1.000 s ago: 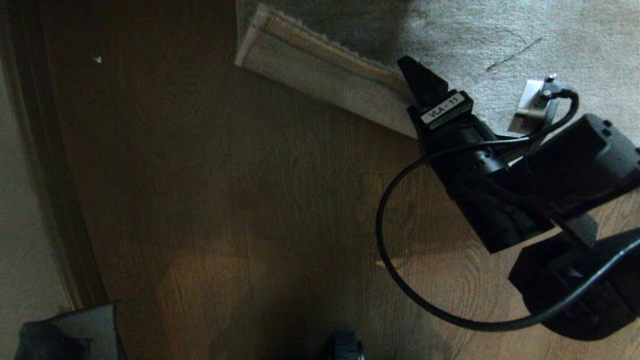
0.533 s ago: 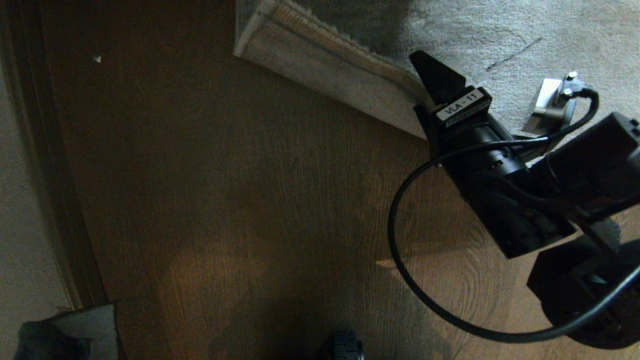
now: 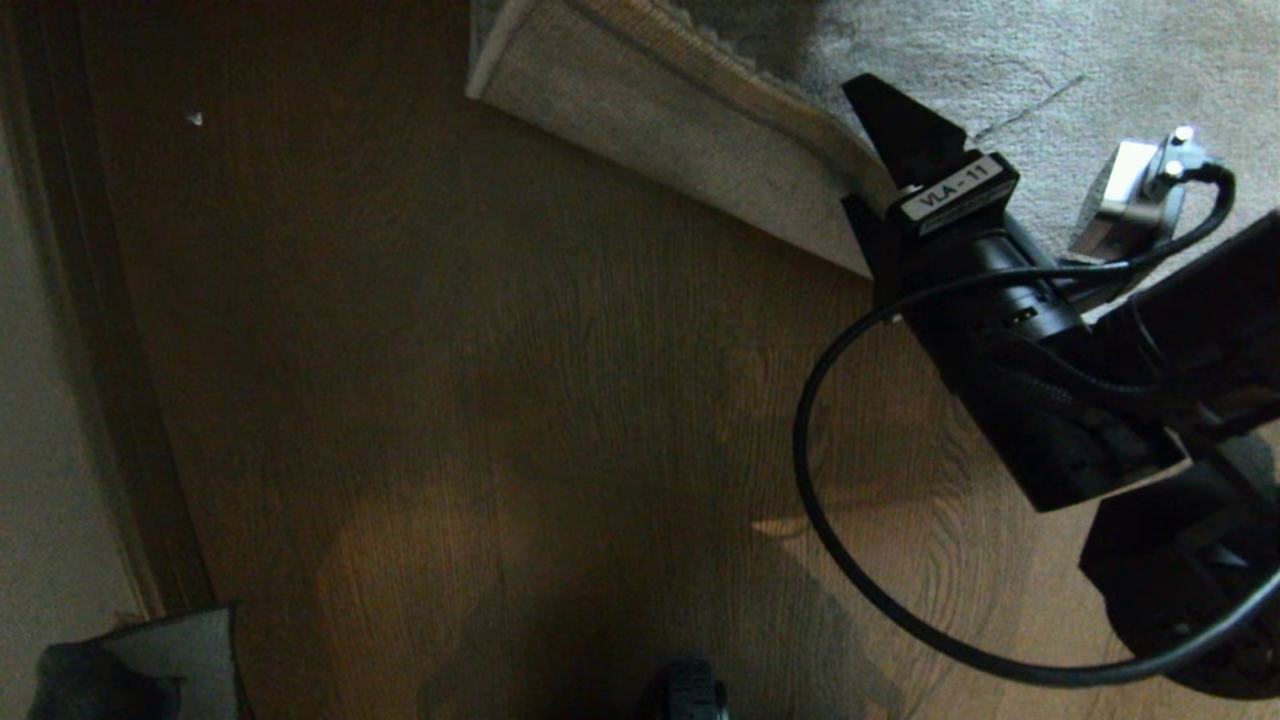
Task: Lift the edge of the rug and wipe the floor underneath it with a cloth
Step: Lift up the carpet
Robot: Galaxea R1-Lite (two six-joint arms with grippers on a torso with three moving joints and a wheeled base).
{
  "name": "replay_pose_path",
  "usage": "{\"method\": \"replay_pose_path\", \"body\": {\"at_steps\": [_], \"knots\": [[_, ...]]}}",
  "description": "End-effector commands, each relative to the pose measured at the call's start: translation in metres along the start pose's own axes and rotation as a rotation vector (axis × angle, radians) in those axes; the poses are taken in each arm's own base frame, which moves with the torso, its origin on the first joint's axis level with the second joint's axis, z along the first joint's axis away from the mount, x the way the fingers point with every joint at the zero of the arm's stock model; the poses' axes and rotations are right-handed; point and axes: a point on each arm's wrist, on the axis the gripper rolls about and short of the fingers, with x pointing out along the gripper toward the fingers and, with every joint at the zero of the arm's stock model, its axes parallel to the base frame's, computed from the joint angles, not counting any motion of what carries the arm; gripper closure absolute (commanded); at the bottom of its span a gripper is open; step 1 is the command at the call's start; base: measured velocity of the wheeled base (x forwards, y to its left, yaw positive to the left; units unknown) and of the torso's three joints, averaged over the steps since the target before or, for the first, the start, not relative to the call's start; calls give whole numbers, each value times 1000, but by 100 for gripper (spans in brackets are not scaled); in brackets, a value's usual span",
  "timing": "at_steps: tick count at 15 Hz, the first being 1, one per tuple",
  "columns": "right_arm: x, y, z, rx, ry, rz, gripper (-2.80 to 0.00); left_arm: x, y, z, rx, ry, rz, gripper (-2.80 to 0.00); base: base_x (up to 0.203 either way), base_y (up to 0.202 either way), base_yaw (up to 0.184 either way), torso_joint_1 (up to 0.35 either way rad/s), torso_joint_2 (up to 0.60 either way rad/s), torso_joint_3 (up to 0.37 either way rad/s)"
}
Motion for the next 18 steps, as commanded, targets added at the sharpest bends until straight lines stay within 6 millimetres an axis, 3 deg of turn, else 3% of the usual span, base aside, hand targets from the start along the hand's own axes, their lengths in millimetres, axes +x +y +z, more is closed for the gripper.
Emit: {"method": "replay_pose_path", "body": {"at_steps": [1,18], "knots": [[0,4,4,23,-35,35,-280,0,0,0,-1,0,0,0,0,0,0,0,0,0],[-2,8,12,51,-49,43,-280,0,0,0,-1,0,0,0,0,0,0,0,0,0]]}}
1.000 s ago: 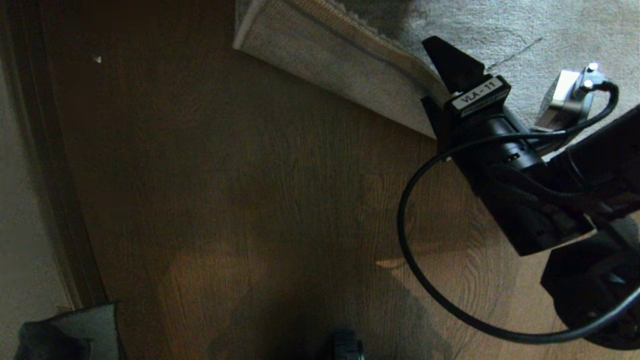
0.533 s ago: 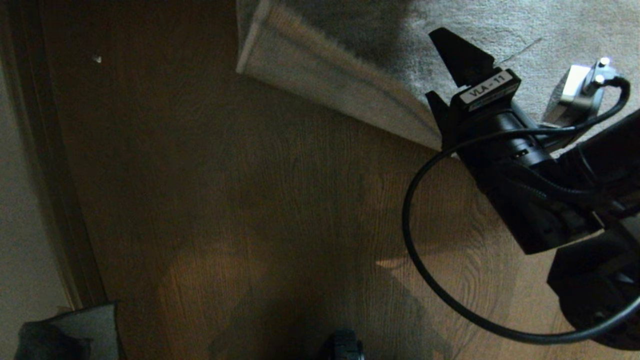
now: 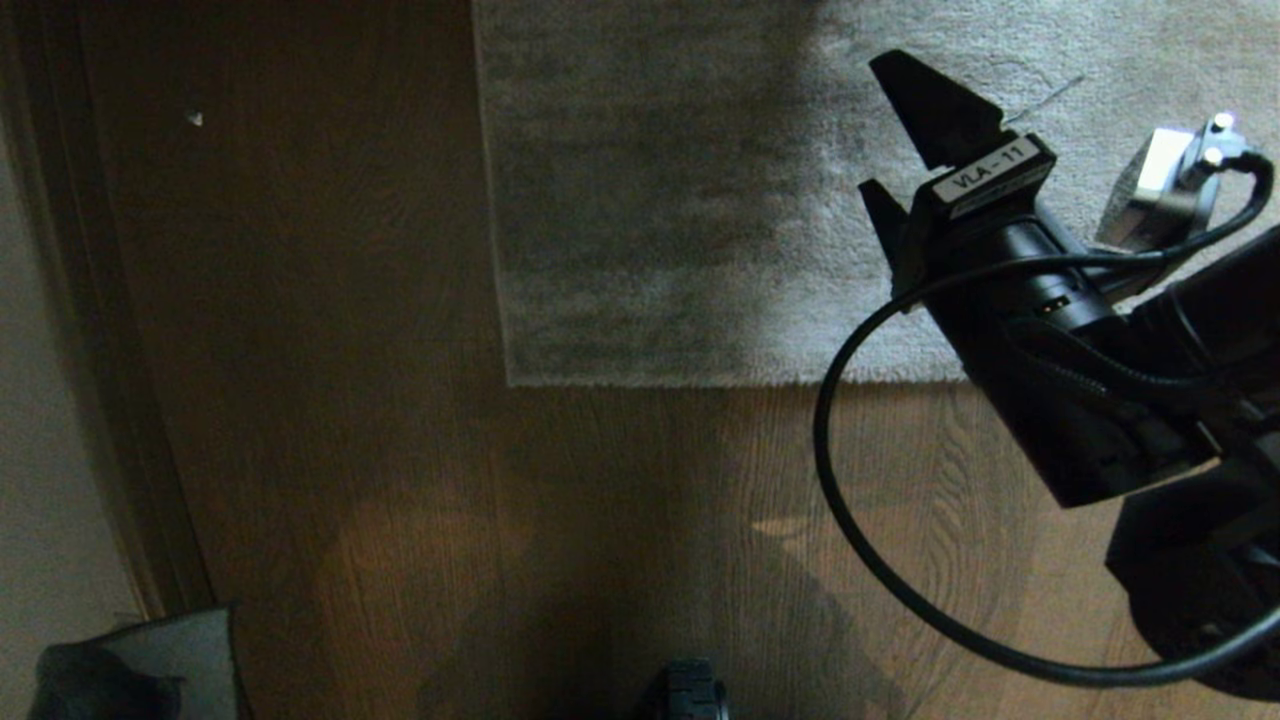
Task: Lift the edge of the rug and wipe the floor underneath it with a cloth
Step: Lift up the carpet
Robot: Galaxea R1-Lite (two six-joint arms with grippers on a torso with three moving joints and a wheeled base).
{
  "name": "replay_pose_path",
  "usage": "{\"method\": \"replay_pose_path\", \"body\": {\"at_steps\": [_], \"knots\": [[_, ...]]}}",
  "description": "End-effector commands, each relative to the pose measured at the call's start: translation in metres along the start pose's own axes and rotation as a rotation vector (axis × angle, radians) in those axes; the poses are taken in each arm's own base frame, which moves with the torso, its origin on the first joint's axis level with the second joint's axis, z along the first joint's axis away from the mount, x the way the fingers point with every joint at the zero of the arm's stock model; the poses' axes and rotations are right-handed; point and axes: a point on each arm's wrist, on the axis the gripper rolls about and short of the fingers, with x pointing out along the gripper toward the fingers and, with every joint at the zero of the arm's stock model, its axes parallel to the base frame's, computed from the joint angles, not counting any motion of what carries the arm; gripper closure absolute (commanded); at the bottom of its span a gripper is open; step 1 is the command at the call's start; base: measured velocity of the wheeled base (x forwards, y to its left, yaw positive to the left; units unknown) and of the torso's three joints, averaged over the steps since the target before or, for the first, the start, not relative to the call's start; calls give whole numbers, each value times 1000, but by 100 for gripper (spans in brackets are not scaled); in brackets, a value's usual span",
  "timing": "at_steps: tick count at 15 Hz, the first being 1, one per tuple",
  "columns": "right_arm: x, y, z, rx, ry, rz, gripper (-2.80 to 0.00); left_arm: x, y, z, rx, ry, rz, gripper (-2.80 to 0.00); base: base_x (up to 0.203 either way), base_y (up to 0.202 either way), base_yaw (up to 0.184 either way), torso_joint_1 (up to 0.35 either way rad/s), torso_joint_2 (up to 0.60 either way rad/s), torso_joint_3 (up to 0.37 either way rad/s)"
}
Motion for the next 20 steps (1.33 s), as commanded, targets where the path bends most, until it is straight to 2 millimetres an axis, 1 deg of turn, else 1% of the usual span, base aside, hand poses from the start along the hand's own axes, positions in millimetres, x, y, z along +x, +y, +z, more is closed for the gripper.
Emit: {"method": "replay_pose_path", "body": {"at_steps": [1,3,4,8,10,12,14,18,20], "knots": [[0,2,3,36,-32,28,-280,0,0,0,0,0,1,0,0,0,0,0,0,0],[-3,-1,1,48,-19,14,-280,0,0,0,0,0,1,0,0,0,0,0,0,0],[-4,-6,-3,53,-3,-3,-280,0,0,0,-3,0,0,0,0,0,0,0,0,0],[-11,-28,-23,32,67,-71,-280,0,0,0,-5,0,1,0,0,0,0,0,0,0],[-13,-36,-33,25,97,-93,-280,0,0,0,-5,0,1,0,0,0,0,0,0,0],[-15,-39,-45,27,137,-105,-280,0,0,0,-5,0,1,0,0,0,0,0,0,0],[-22,-38,-65,38,199,-107,-280,0,0,0,-5,0,0,0,0,0,0,0,0,0],[-42,-26,-106,70,336,-90,-280,0,0,0,-5,0,0,0,0,0,0,0,0,0],[-52,-25,-124,70,392,-97,-280,0,0,0,-5,0,1,0,0,0,0,0,0,0]]}}
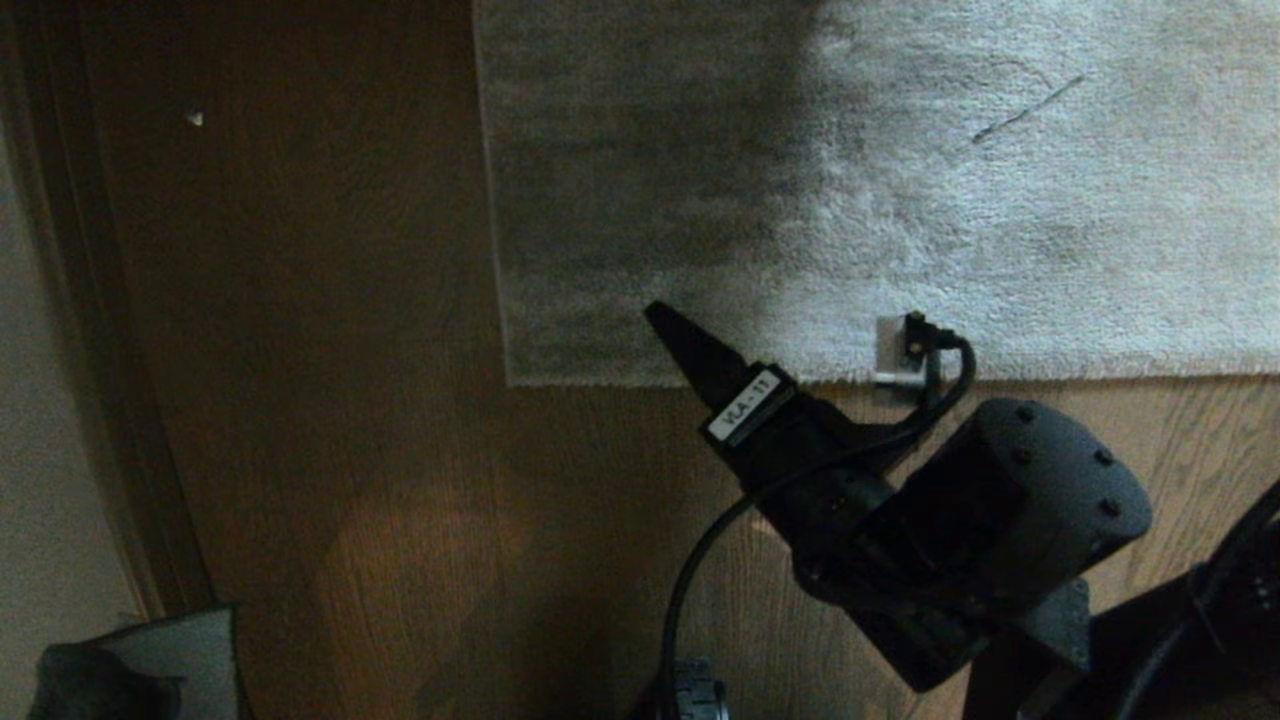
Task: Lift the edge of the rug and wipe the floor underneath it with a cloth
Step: Lift up the carpet
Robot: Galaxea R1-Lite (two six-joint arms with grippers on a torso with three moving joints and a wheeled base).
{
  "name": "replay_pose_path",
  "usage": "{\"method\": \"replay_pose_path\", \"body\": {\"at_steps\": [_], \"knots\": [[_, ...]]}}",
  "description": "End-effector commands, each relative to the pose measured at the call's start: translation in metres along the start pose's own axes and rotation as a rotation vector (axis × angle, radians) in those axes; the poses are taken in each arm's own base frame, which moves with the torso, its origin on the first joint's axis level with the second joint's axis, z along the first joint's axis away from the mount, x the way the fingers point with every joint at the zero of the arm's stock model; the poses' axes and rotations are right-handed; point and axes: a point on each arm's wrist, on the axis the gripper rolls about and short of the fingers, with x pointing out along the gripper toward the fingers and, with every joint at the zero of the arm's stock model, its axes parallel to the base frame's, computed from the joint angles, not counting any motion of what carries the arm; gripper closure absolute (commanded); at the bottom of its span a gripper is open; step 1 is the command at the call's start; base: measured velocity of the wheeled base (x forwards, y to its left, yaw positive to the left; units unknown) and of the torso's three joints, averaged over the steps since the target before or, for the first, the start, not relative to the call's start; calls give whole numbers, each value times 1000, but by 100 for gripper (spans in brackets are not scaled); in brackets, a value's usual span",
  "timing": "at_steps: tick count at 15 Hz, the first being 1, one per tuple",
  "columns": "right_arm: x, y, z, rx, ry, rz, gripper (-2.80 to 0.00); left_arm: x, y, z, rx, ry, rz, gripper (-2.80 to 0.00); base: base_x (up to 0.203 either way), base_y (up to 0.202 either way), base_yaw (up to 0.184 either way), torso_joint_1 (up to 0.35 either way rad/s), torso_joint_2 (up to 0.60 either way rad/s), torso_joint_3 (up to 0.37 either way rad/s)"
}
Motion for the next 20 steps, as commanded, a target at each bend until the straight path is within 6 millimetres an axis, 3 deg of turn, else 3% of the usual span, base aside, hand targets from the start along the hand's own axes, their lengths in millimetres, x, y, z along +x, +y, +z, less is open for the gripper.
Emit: {"method": "replay_pose_path", "body": {"at_steps": [1,6,16,20], "knots": [[-1,-6,-23,6,44,0,-280,0,0,0,0,-1,0,0,0,0,0,0,0,0],[-18,-42,-48,-52,152,-122,-280,0,0,0,0,-1,0,0,0,0,0,0,0,0],[-41,-54,-56,-111,233,-188,-280,0,0,0,0,-1,0,0,0,0,0,0,0,0],[-39,-73,-72,-167,231,-265,-280,0,0,0,0,-1,0,0,0,0,0,0,0,0]]}}
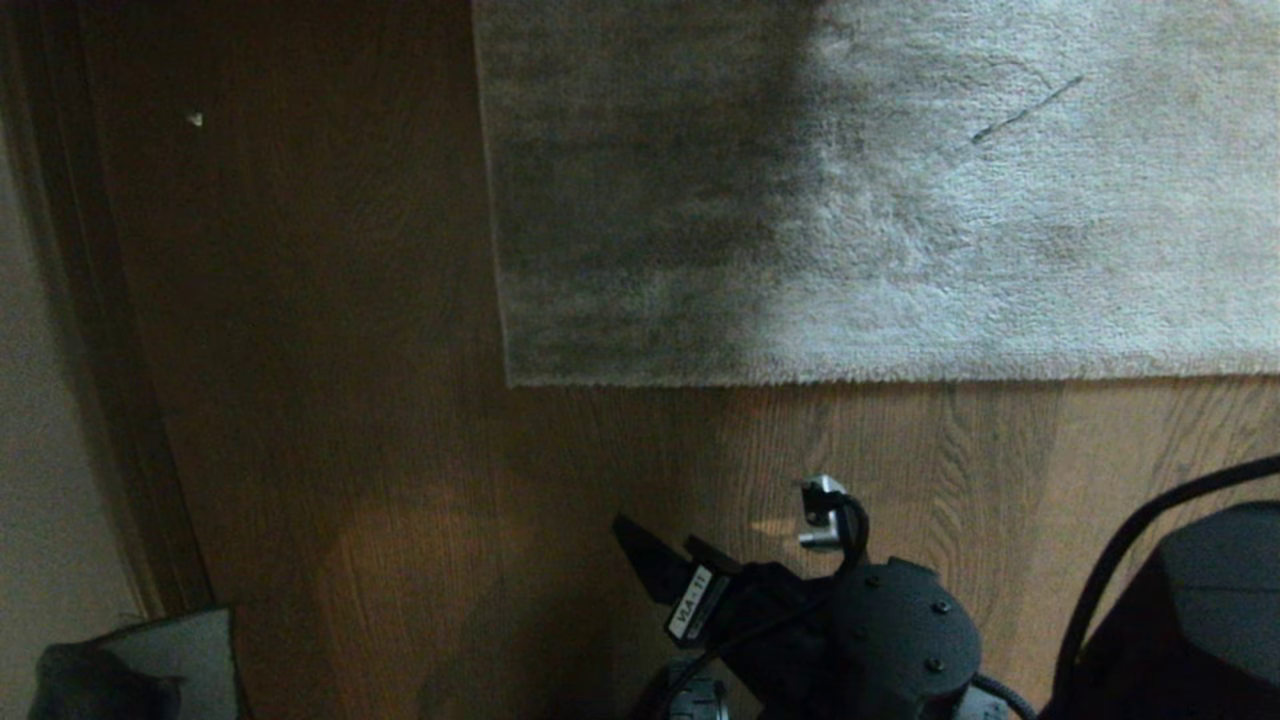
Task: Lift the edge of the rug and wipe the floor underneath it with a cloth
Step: Lift up the carpet
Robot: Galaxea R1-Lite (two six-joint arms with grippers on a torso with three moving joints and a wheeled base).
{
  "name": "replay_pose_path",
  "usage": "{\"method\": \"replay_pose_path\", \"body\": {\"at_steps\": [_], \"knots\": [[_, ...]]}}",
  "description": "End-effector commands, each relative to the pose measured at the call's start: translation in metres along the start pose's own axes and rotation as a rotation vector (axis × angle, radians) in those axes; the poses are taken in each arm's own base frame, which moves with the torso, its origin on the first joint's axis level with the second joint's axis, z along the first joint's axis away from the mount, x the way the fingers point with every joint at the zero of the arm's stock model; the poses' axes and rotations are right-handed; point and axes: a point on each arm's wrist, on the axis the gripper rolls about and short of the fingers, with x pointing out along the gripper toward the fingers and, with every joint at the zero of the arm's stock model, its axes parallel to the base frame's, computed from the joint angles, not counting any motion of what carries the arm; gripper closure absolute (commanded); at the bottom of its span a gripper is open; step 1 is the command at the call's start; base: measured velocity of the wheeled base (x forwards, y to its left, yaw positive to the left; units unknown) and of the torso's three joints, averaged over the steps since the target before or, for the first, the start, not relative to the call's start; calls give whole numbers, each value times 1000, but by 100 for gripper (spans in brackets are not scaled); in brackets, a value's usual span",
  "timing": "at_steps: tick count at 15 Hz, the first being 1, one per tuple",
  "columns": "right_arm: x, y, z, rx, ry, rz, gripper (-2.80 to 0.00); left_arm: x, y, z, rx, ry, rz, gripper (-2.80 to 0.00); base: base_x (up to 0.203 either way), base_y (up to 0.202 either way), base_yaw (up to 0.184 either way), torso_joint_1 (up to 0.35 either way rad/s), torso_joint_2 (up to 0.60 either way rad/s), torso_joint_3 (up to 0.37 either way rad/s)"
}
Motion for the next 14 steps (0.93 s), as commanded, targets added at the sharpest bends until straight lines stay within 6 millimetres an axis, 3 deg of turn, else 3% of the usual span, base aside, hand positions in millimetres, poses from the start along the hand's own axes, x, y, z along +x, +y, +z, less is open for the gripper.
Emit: {"method": "replay_pose_path", "body": {"at_steps": [1,6,10,14], "knots": [[7,-7,-9,-22,-36,-33,-280,0,0,0,-1,0,0,0,0,0,0,0,0,0],[20,-25,2,-89,-90,-101,-280,0,0,0,-1,-1,0,0,0,0,0,0,0,0],[44,-43,23,-116,-181,-147,-280,0,0,0,-1,0,0,0,0,0,0,0,0,0],[62,-47,35,-131,-245,-145,-280,0,0,0,-1,0,0,0,0,0,0,0,0,0]]}}
